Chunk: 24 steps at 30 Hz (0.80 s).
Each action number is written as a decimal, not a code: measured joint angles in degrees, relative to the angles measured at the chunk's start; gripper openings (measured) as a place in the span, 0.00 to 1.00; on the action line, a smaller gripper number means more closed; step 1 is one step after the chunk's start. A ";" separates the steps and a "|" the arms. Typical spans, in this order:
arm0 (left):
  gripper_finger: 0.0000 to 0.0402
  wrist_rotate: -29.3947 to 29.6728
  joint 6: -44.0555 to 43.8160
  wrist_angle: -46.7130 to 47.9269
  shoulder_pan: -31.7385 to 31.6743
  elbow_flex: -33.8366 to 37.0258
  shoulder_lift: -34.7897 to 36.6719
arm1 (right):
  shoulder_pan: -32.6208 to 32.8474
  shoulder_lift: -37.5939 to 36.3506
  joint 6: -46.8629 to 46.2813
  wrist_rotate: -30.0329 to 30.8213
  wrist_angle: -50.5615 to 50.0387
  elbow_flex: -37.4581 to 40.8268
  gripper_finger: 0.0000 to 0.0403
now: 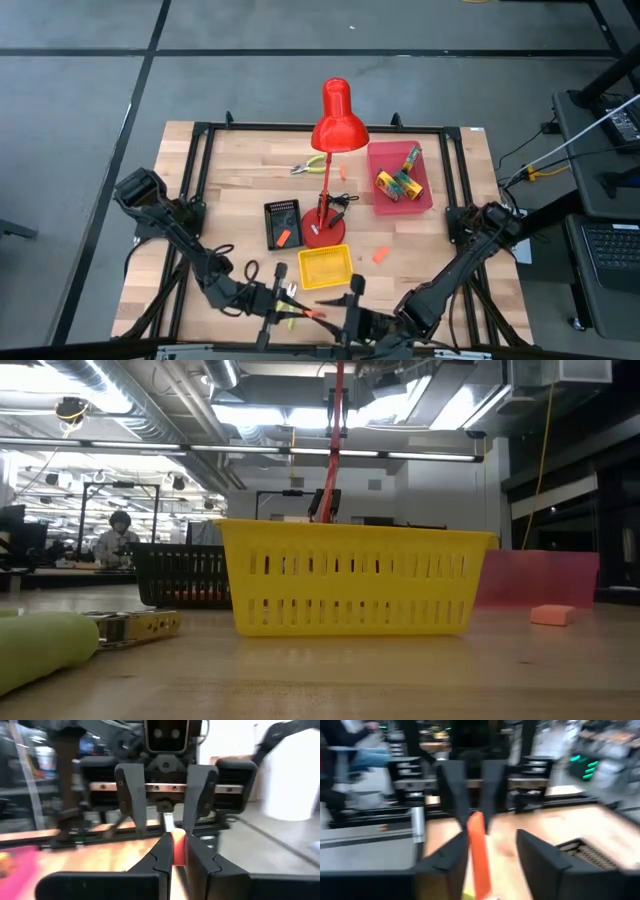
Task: Pick & Place School Supplies
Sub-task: Put the orange eraser into the black bin
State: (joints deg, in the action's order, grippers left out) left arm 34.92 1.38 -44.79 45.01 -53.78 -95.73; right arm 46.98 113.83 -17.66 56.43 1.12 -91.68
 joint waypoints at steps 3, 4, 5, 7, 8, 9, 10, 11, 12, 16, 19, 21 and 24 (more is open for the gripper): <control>0.06 10.20 1.37 3.45 2.13 0.00 0.88 | 1.45 -0.47 1.75 6.12 -0.65 0.00 0.53; 0.06 14.79 1.39 5.35 2.85 0.00 1.25 | 2.09 -0.79 2.07 7.68 -0.65 0.00 0.56; 0.06 19.59 1.12 7.02 3.29 0.00 1.52 | 2.70 -1.08 2.38 9.15 -0.61 0.00 0.58; 0.06 29.87 -1.77 11.43 3.47 0.00 1.63 | 3.84 -1.37 3.07 11.65 -0.58 0.00 0.59; 0.06 34.71 -4.68 14.70 3.21 0.00 1.62 | 4.41 -1.39 3.15 12.63 -0.62 0.00 0.60; 0.06 37.84 -8.38 18.59 2.59 0.00 1.60 | 4.96 -1.39 3.15 13.50 -0.70 0.00 0.59; 0.06 39.02 -13.02 23.23 1.65 0.00 1.60 | 5.47 -1.39 3.18 14.31 -0.78 0.00 0.59; 0.06 38.85 -17.95 28.12 0.45 0.00 1.60 | 5.94 -1.39 3.33 14.98 -0.88 0.00 0.58; 0.06 37.79 -22.78 32.95 -1.11 0.02 1.58 | 6.27 -1.39 3.48 15.25 -0.94 0.00 0.57; 0.06 35.41 -42.88 51.51 -7.39 0.02 1.56 | 7.31 -1.39 3.57 16.54 -1.22 0.00 0.52; 0.06 35.67 -63.12 66.64 -11.28 0.02 1.56 | 8.12 -1.39 3.53 18.31 -1.37 0.00 0.50; 0.06 34.11 -72.03 74.68 -13.27 0.02 1.45 | 8.79 -1.39 3.29 19.53 -1.35 0.00 0.48; 0.06 30.11 -78.85 80.10 -15.46 0.10 0.26 | 9.81 -1.39 3.11 21.83 -1.34 0.00 0.47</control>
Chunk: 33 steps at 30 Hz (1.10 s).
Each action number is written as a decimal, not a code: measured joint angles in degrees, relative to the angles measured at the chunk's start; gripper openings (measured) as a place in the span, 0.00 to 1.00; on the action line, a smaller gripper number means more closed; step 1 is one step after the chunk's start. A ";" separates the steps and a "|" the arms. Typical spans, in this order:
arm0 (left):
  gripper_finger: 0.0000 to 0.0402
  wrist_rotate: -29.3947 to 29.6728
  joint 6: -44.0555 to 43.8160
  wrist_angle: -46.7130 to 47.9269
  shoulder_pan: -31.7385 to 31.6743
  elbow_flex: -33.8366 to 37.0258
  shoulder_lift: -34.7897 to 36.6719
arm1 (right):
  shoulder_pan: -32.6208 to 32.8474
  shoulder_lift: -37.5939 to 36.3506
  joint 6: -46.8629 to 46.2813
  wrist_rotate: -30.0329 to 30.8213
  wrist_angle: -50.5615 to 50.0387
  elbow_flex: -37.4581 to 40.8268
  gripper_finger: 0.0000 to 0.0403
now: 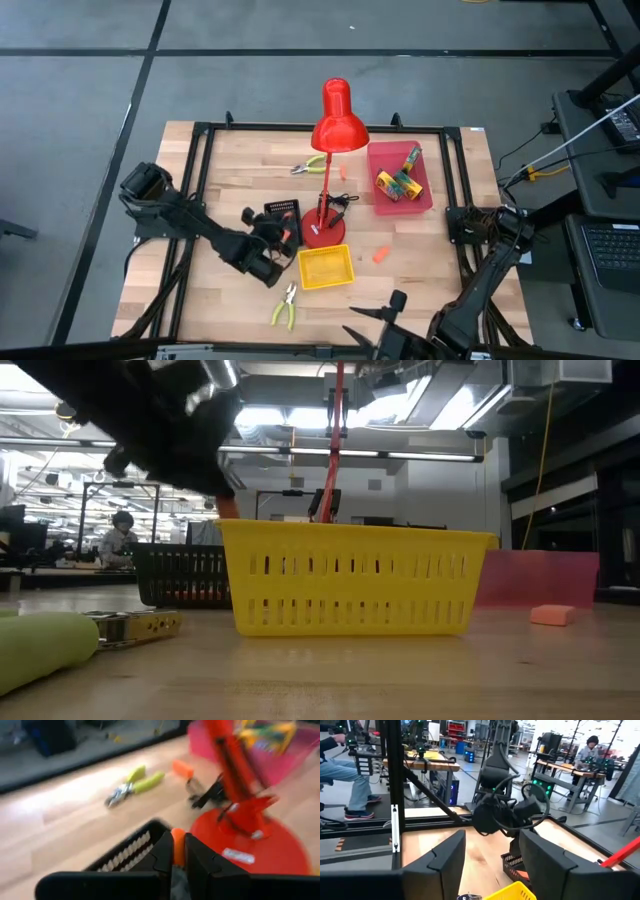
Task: Pick & Place School Supplies
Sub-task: Put the orange eraser into the black bin
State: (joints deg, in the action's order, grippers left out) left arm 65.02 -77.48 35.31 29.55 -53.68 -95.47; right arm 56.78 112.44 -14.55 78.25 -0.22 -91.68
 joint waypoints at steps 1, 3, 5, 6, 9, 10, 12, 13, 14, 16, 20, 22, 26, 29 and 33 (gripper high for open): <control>0.06 -1.41 -1.12 0.25 -0.34 0.01 -0.35 | 0.26 0.00 -0.14 0.55 0.02 0.00 0.47; 0.06 -3.70 -1.84 -0.26 -0.69 -0.03 -1.23 | 0.75 0.00 -0.74 1.08 0.10 -0.02 0.47; 0.06 -5.39 -2.54 -0.16 -0.84 -0.03 -2.21 | 1.14 0.00 -1.53 1.07 0.06 -0.02 0.47; 0.06 -5.88 -2.81 -0.12 -0.84 -0.03 -2.44 | 1.34 0.00 -1.74 1.06 0.11 -0.02 0.47; 0.15 -6.92 -2.93 -0.20 -0.54 -0.03 -2.48 | 1.82 0.00 -2.86 1.42 0.14 -0.02 0.47; 0.20 -7.20 -2.45 -0.05 -0.22 -0.01 -2.23 | 1.89 0.00 -2.70 1.70 0.14 -0.02 0.47; 0.31 -6.25 -0.72 -0.37 0.96 -0.20 -1.57 | 1.88 0.00 -1.11 2.56 -0.19 -0.02 0.47; 0.36 -5.35 0.27 -0.46 1.71 -0.36 -1.30 | 1.84 0.00 -0.30 2.99 -0.25 -0.04 0.47; 0.42 -4.40 1.32 -0.40 2.41 -0.54 -1.01 | 1.79 0.00 0.04 3.28 -0.35 -0.04 0.47; 0.52 -1.91 4.73 -0.82 3.76 -1.17 -0.62 | 1.29 -0.14 0.02 3.39 -0.60 -0.04 0.47; 0.65 6.89 14.54 -2.59 8.86 -3.48 0.01 | -0.12 -1.86 -5.98 3.32 -10.44 -0.07 0.47; 0.67 12.16 23.46 -6.22 12.86 -4.97 0.01 | -1.70 -3.38 -17.21 0.32 -23.85 -0.07 0.47; 0.67 17.47 50.56 -20.66 21.18 -7.12 0.01 | -7.51 -5.84 -52.14 -13.57 -60.16 -0.11 0.44; 0.66 20.62 70.56 -33.70 26.36 -8.64 0.01 | -11.89 -5.78 -69.30 -21.53 -79.72 1.15 0.43; 0.65 25.02 90.46 -50.62 29.50 -9.51 0.02 | -15.23 -5.90 -73.80 -28.55 -80.82 7.05 0.42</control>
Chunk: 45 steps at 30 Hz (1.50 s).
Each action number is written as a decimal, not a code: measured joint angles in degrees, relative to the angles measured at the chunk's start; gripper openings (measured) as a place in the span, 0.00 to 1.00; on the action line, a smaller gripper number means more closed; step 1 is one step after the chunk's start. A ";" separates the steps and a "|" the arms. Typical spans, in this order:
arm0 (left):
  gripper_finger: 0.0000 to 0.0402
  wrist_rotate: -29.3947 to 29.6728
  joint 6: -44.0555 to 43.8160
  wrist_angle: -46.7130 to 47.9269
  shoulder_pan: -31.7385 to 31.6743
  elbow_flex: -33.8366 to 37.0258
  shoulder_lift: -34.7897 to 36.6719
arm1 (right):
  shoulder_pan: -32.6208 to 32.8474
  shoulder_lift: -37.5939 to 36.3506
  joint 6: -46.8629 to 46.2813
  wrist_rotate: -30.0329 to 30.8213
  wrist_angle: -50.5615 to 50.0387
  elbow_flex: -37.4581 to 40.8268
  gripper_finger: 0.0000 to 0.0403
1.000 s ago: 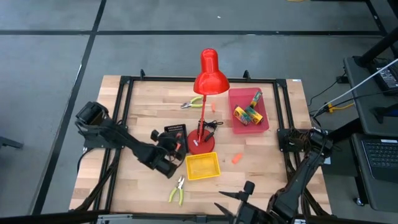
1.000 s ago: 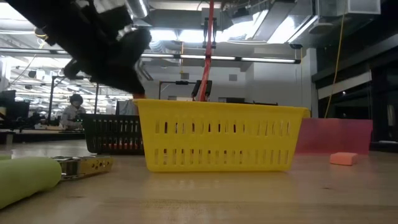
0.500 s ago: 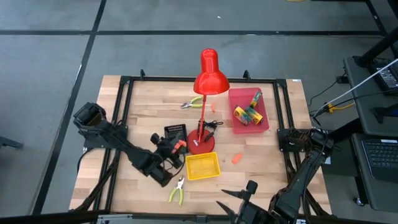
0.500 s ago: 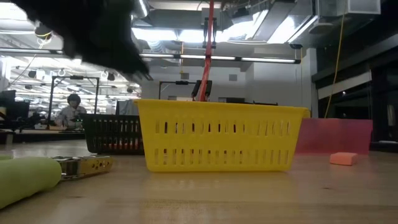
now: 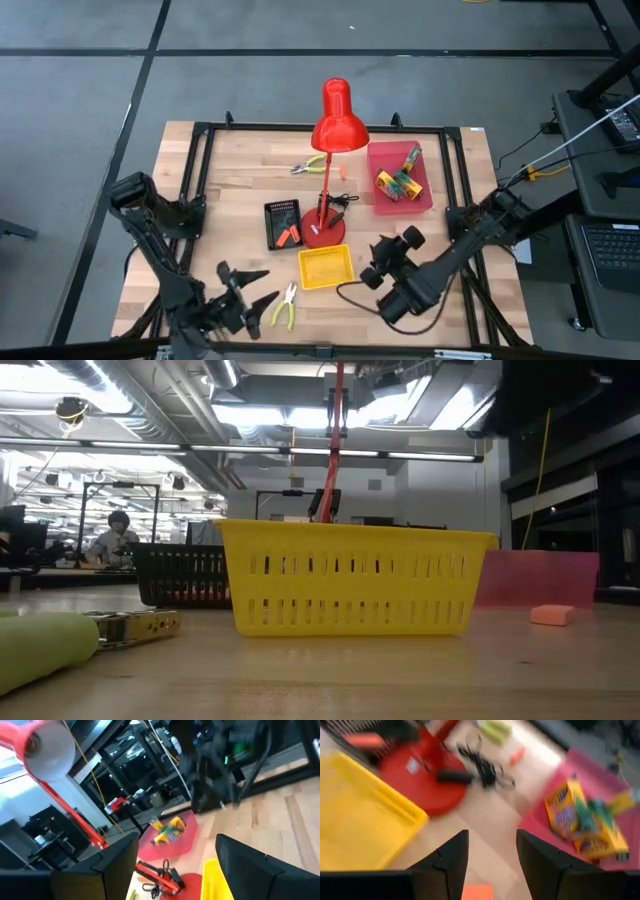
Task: Pick & Place School Supplies
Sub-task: Put the orange eraser into the black bin
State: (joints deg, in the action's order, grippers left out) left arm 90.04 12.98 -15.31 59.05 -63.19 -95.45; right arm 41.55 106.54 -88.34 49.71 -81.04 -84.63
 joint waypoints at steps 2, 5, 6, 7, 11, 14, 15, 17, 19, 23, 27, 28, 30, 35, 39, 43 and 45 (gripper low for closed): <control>0.65 0.12 5.54 -5.68 0.40 -0.05 0.08 | -1.40 -0.26 0.33 -3.45 3.84 3.70 0.42; 0.65 -2.25 8.59 -10.65 0.46 -0.05 0.06 | -2.64 -0.04 1.11 -8.35 9.14 10.20 0.42; 0.65 -3.61 8.61 -11.36 0.41 -0.05 0.06 | -2.84 -0.10 0.43 -10.20 10.36 11.94 0.42; 0.65 -4.88 8.97 -12.28 0.35 -0.03 0.05 | -3.15 -0.25 0.81 -12.57 11.81 13.58 0.42; 0.64 -9.71 10.80 -13.64 0.33 -0.03 0.06 | -4.11 -0.49 16.25 -23.36 15.43 17.97 0.42; 0.63 -12.16 11.70 -13.73 -0.10 -0.02 0.03 | -4.03 -0.50 29.43 -28.00 16.02 18.44 0.42; 0.63 -12.80 11.80 -13.70 -0.37 -0.02 0.02 | -3.96 -0.55 33.25 -28.17 17.23 18.43 0.42; 0.64 -14.03 11.84 -13.64 -1.09 -0.01 0.02 | -3.98 -0.73 40.72 -28.34 19.11 18.41 0.42; 0.63 -14.66 11.81 -13.70 -1.71 -0.01 0.02 | -4.10 -0.79 47.62 -28.30 21.25 18.41 0.42; 0.64 -16.00 11.80 -13.68 -2.38 -0.01 0.02 | -4.06 -0.79 57.95 -28.09 22.41 18.41 0.42; 0.64 -16.64 11.79 -13.66 -2.38 -0.01 0.02 | -4.19 -0.79 65.75 -28.42 22.38 18.41 0.42; 0.64 -16.65 11.79 -13.61 -2.38 -0.01 0.02 | -4.21 -0.79 66.93 -28.58 22.43 18.41 0.42; 0.64 -16.64 11.78 -13.41 -2.28 -0.01 0.02 | -4.52 -0.79 69.05 -29.56 22.92 18.41 0.42; 0.64 -16.64 11.79 -13.22 -2.10 -0.01 0.02 | -6.35 -0.79 76.66 -32.25 26.55 18.41 0.42; 0.64 -16.61 11.79 -13.22 -2.03 -0.01 0.02 | -7.79 -0.79 85.74 -32.92 29.13 18.41 0.42; 0.64 -16.60 11.79 -13.22 -2.04 -0.01 0.02 | -9.84 -0.79 90.42 -36.05 29.84 18.43 0.42; 0.64 -16.59 11.79 -13.22 -2.05 -0.01 0.02 | -10.91 -0.79 90.95 -37.48 30.50 19.04 0.42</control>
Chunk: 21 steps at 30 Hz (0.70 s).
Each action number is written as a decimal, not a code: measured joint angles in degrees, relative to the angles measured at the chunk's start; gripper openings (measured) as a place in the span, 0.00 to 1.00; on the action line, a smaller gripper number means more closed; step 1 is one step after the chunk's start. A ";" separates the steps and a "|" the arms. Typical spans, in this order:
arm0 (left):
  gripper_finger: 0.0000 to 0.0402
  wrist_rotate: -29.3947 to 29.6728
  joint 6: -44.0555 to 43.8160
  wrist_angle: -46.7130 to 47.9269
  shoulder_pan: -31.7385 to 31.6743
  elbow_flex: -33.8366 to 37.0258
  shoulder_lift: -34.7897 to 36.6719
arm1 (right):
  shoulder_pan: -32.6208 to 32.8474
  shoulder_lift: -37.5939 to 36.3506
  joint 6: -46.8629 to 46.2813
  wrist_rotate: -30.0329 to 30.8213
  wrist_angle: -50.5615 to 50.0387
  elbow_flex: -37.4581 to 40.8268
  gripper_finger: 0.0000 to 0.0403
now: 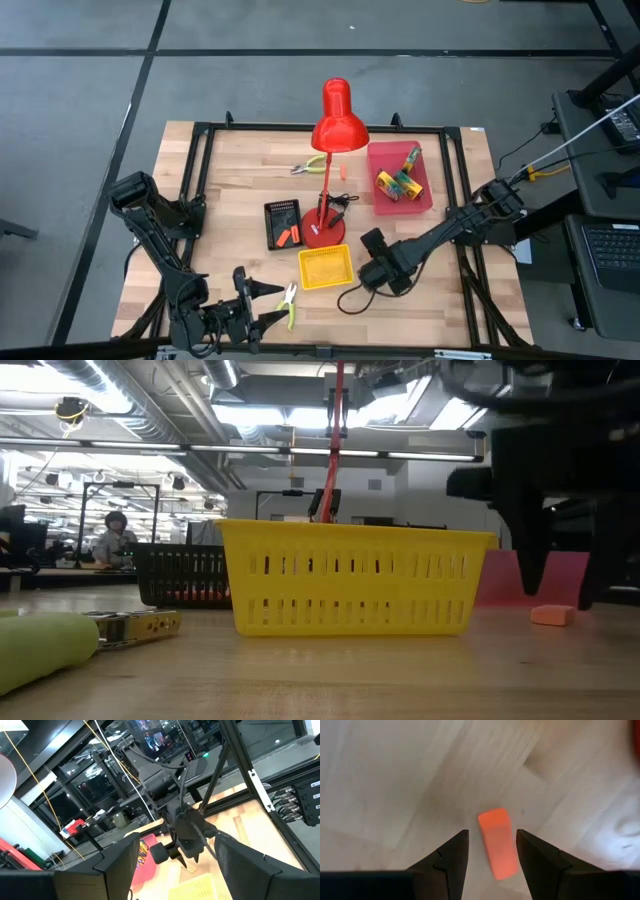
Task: Pick & Place School Supplies
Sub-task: Put the orange eraser into the black bin
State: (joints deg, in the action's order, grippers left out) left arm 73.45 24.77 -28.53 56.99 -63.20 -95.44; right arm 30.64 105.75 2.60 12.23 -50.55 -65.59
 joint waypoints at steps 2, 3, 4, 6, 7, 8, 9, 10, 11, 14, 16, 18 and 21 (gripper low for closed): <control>0.64 0.00 0.00 0.02 0.02 0.00 0.00 | -1.06 0.00 0.35 -1.08 -0.05 0.99 0.42; 0.64 0.01 -0.02 0.00 0.02 0.00 0.00 | -1.62 0.00 0.71 -1.72 0.19 1.62 0.42; 0.64 0.02 -0.06 0.00 0.02 0.00 0.00 | -2.13 -0.02 1.10 -1.97 0.87 2.31 0.42; 0.64 0.10 -0.08 0.01 0.26 0.00 0.00 | -3.09 -0.16 1.54 -2.29 2.42 3.52 0.42; 0.64 0.18 -0.02 0.00 0.35 0.00 0.00 | -3.42 -0.27 1.57 -2.70 2.69 3.86 0.42; 0.64 0.33 -0.02 0.02 0.37 0.00 0.00 | -3.67 -0.33 1.77 -2.80 2.89 4.08 0.42; 0.64 0.48 -0.02 0.00 0.46 0.00 0.00 | -3.92 -0.33 2.17 -2.61 2.95 4.14 0.42; 0.64 0.55 0.00 0.02 0.50 0.00 0.00 | -4.11 -0.33 2.43 -2.64 3.08 4.18 0.42; 0.64 0.56 0.00 0.02 0.48 0.00 0.00 | -4.33 -0.33 2.59 -2.98 3.24 4.20 0.42; 0.64 0.59 0.00 0.04 0.45 0.01 0.00 | -4.77 -0.31 2.77 -3.23 3.41 4.25 0.40; 0.64 0.63 0.00 0.02 0.44 0.01 0.00 | -5.00 -0.28 2.76 -3.37 3.42 4.27 0.37; 0.64 0.63 0.00 0.04 0.44 0.02 0.00 | -5.08 -0.26 2.76 -3.33 3.44 4.29 0.32; 0.64 0.63 0.00 0.02 0.44 0.02 0.00 | -5.06 -0.18 2.56 -2.00 3.56 4.35 0.20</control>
State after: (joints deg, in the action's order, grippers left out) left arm 74.08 24.77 -28.51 57.43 -63.18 -95.44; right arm 25.58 105.58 5.17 10.23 -46.99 -61.24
